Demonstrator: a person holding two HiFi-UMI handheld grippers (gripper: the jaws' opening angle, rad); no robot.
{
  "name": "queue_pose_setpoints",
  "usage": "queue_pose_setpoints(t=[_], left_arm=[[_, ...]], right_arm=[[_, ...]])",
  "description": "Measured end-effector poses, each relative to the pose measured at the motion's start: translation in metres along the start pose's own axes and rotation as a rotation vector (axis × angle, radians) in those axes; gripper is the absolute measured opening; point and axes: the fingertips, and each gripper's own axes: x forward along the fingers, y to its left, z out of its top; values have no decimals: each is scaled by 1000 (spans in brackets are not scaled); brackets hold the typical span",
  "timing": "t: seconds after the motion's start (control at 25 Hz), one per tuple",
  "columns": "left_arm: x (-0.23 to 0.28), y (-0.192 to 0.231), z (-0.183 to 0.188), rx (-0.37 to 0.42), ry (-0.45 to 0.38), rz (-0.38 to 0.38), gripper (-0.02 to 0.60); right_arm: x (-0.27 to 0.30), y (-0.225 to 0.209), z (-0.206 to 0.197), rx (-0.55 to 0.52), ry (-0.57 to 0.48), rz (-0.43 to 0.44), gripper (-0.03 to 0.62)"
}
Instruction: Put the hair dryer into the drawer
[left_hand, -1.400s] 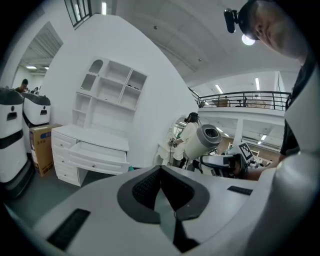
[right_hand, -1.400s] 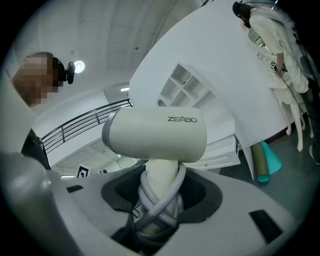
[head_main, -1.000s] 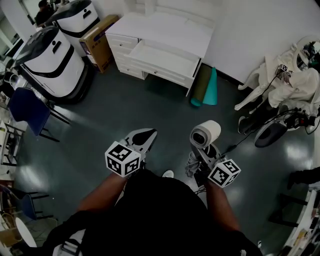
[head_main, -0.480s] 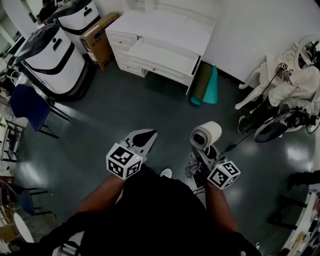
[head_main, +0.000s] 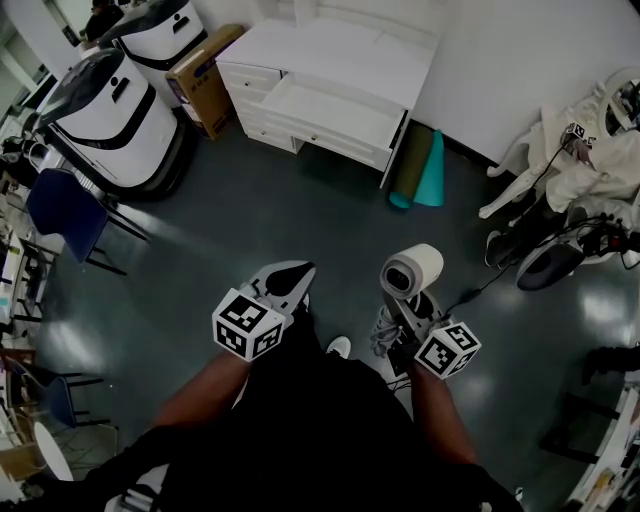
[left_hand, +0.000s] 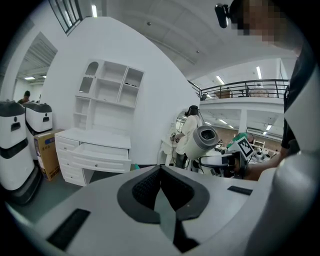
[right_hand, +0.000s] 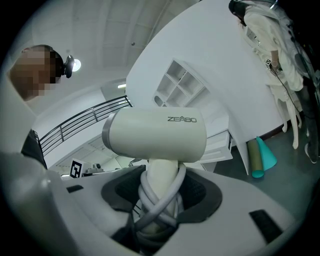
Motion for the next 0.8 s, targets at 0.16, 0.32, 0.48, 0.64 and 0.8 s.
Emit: queue_pose_setpoints(t=[0.16, 0.32, 0.48, 0.64, 0.8], left_arm=[[4, 11, 0, -5, 12, -7, 9], [17, 26, 5, -10, 18, -28, 9], [29, 51, 18, -14, 7, -35, 9], [43, 76, 29, -22, 7, -49, 9], [61, 107, 46, -21, -4, -68, 9]], right_arm=[[12, -1, 1, 4, 3, -3, 210], [26, -11, 4, 9, 11, -26, 210], [47, -19, 13, 8, 15, -45, 210], [74, -22, 27, 2, 21, -51, 210], [108, -30, 44, -15, 32, -63, 210]])
